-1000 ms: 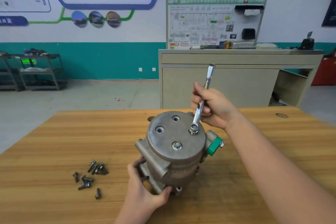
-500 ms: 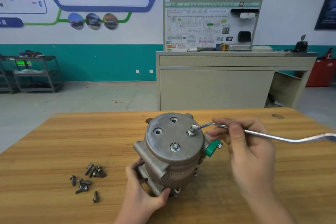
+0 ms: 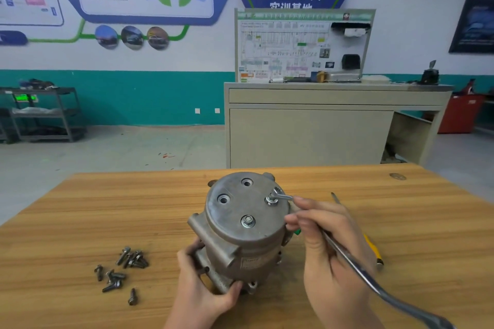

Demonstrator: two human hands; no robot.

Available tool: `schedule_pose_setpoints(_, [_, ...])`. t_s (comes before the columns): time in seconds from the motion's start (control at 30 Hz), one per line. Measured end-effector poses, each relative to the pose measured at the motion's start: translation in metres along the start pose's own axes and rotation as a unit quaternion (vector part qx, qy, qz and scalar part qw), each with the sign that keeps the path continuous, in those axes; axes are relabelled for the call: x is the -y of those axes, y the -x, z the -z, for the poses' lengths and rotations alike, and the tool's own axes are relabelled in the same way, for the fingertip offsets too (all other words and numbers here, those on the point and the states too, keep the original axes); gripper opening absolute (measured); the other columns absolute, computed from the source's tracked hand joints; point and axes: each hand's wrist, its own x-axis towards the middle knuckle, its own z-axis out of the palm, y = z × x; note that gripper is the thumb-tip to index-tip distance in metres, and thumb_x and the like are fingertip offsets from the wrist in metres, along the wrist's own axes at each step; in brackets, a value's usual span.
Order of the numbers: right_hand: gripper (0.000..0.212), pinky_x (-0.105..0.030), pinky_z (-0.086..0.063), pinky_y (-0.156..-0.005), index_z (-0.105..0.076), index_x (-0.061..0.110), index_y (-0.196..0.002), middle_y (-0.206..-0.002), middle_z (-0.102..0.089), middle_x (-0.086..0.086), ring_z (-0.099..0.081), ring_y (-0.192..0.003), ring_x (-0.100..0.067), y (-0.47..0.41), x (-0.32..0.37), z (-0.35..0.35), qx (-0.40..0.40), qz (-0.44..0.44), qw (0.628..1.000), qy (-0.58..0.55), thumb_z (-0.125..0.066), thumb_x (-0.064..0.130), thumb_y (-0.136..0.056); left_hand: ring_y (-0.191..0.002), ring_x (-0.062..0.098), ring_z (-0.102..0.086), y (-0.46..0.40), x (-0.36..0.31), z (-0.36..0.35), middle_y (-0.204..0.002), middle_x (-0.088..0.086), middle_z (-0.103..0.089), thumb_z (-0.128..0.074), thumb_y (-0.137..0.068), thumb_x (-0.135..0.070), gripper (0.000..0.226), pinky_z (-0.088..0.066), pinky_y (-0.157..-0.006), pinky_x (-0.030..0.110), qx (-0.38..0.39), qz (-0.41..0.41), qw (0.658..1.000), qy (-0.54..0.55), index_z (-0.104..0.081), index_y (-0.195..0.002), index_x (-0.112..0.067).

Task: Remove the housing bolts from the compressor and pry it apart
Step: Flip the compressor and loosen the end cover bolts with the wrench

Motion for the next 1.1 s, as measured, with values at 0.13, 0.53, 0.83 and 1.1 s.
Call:
schedule_pose_setpoints(0.13, [0.02,-0.036,-0.056,-0.071,-0.064,0.019,-0.093,-0.102,-0.067,0.006,-0.069,-0.091,-0.016,0.0,-0.006,0.0,0.013,0.001,1.0,0.011,-0.052,0.034,-0.1,-0.105,0.022,-0.055,0.002,-0.004,-0.004,-0.12,0.02,-0.048,-0.079,-0.029,-0.041,0.108,-0.042,-0.081,0.003,-0.019,-0.012,1.0,-0.01,-0.033,-0.119,-0.003])
schedule_pose_setpoints(0.53, [0.01,-0.023,-0.053,-0.064,-0.044,0.029,-0.111,-0.094,-0.067,-0.014,-0.068,-0.072,-0.015,0.01,-0.032,-0.018,-0.082,-0.049,0.989,-0.109,-0.046,0.031,-0.101,-0.103,-0.021,-0.05,0.013,-0.004,-0.047,-0.132,0.003,-0.04,-0.087,-0.03,-0.006,0.113,-0.038,-0.079,-0.003,-0.102,-0.007,0.994,0.03,-0.034,-0.129,0.006])
schedule_pose_setpoints(0.83, [0.017,-0.021,-0.05,-0.077,-0.041,0.001,-0.105,-0.098,-0.064,0.016,-0.063,-0.079,-0.007,-0.003,-0.063,-0.037,-0.167,-0.125,0.977,-0.042,-0.041,0.015,-0.095,-0.11,-0.022,-0.047,-0.012,0.0,-0.051,-0.127,-0.018,-0.046,-0.084,-0.042,-0.047,0.112,-0.038,-0.085,0.0,-0.044,-0.001,0.999,-0.012,-0.028,-0.136,-0.025])
schedule_pose_setpoints(1.1, [0.022,-0.017,-0.035,-0.038,-0.04,0.015,-0.084,-0.064,-0.068,-0.01,-0.053,-0.041,-0.017,-0.039,-0.093,0.0,-0.246,-0.397,0.821,-0.328,-0.033,-0.005,-0.092,-0.106,-0.019,-0.052,-0.059,0.001,-0.03,-0.125,-0.007,-0.047,-0.087,-0.062,0.001,0.082,-0.041,-0.083,0.002,0.106,0.023,0.994,0.018,-0.029,-0.113,-0.025])
